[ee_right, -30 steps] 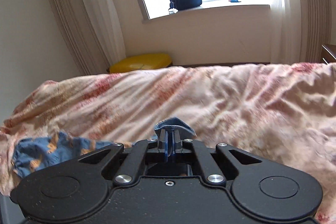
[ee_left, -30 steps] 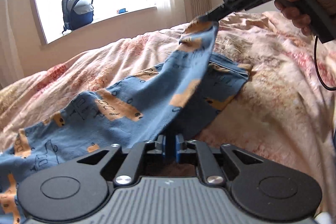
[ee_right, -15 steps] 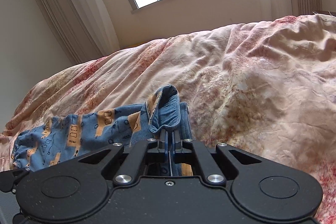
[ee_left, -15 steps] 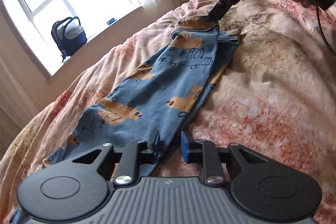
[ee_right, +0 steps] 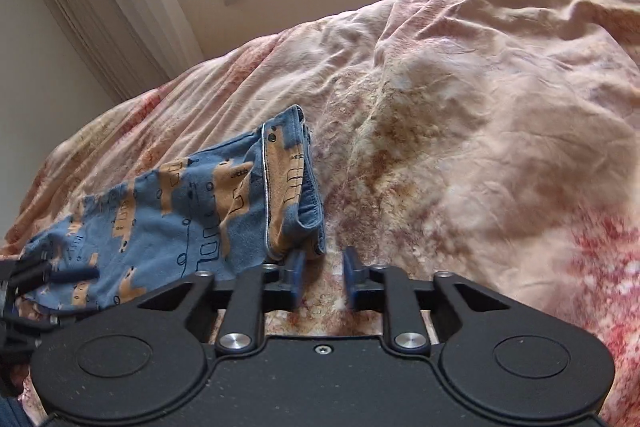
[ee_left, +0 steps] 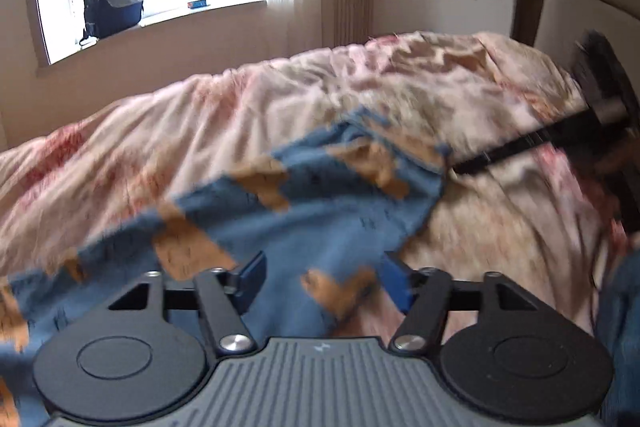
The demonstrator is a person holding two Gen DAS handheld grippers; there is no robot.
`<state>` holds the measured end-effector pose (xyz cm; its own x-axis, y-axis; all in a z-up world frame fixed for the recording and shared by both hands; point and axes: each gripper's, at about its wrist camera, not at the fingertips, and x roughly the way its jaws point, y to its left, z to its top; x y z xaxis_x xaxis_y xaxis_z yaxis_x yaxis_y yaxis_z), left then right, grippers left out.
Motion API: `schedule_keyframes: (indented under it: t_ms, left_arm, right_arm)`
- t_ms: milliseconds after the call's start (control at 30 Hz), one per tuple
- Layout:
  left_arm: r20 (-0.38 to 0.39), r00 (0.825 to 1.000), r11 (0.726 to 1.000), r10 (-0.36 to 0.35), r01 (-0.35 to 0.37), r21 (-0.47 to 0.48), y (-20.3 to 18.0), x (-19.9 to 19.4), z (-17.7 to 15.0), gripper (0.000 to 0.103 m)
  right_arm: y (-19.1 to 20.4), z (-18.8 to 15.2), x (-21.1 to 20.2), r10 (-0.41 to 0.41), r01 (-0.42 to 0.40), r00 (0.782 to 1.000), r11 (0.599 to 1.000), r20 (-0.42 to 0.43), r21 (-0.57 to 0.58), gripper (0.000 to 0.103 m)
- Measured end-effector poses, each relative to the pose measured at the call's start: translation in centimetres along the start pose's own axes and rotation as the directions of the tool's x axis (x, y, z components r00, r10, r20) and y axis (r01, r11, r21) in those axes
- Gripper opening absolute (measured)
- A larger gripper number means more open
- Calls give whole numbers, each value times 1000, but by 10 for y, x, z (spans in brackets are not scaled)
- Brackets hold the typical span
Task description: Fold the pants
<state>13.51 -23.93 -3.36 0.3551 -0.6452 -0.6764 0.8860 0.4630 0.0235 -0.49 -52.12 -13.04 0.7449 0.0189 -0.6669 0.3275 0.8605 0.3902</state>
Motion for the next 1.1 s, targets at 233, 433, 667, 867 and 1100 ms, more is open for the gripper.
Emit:
schedule_keyframes:
  t_ms: [233,433,667,867,1100]
  left_arm:
    - [-68,997,997,-37,41,63,17,100,93,86]
    - [-289,952,991,-104,124,51,17,180,112,78]
    - [-247,966,985,-82,117,130,0,174,108,76]
    - [-202,979,992,-30,55,117,-1,169,99,86]
    - [9,979,977,202,-202,69,3,99,55,103]
  right_arm:
    - [-7,3,5,80,-80,996,997,28,4,52]
    - [-18,6,27,171,-169,985,975,-4,147,47]
    - [-34,3,17,191,-195,981,943,42,270,10]
    - [-21,-2,17,53,-51,999,987,-8,154,10]
    - [23,15,-11,-46,61,991,991,129,-117,53]
